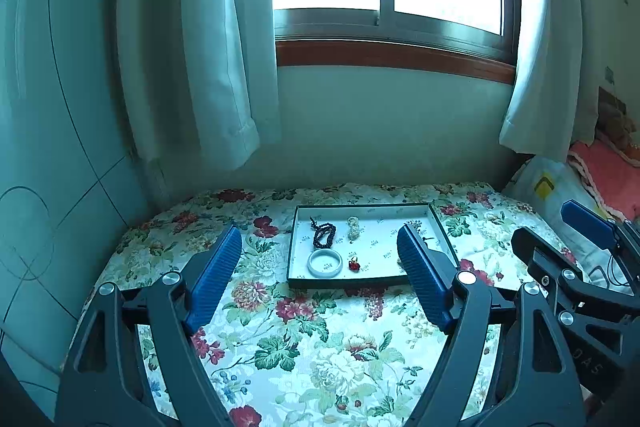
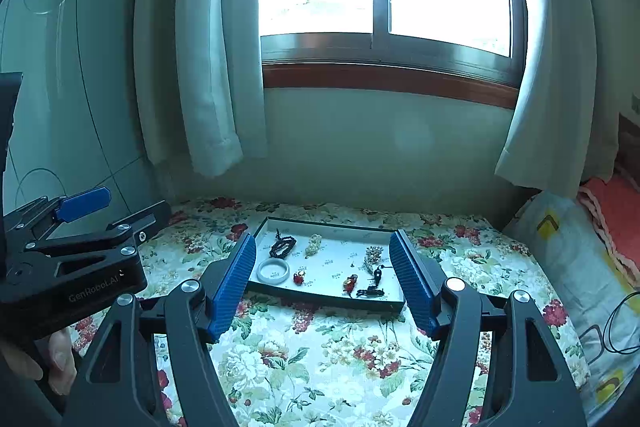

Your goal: Organize jewelry

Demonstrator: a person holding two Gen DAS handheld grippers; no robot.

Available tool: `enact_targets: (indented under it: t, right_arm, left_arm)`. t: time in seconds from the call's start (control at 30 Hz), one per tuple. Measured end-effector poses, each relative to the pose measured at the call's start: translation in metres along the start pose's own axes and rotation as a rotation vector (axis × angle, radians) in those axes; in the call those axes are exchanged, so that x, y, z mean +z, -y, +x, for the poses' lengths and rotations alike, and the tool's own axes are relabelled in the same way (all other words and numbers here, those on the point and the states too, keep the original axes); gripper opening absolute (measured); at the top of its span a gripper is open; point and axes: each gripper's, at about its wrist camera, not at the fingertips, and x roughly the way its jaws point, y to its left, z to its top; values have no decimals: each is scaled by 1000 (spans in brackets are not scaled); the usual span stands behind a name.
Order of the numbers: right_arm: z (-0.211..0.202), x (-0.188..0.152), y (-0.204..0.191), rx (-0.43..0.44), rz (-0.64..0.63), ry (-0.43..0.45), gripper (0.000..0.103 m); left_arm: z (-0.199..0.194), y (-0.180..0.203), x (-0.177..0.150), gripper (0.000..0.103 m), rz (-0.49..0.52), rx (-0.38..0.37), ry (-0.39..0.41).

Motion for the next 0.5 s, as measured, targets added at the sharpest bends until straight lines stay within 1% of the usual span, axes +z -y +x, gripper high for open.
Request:
enact_targets:
  t: [0.5]
  right_arm:
    - [-3, -2, 1, -1, 4, 5, 68]
  left_arm:
    - [-4, -3, 0, 81, -3, 7, 4]
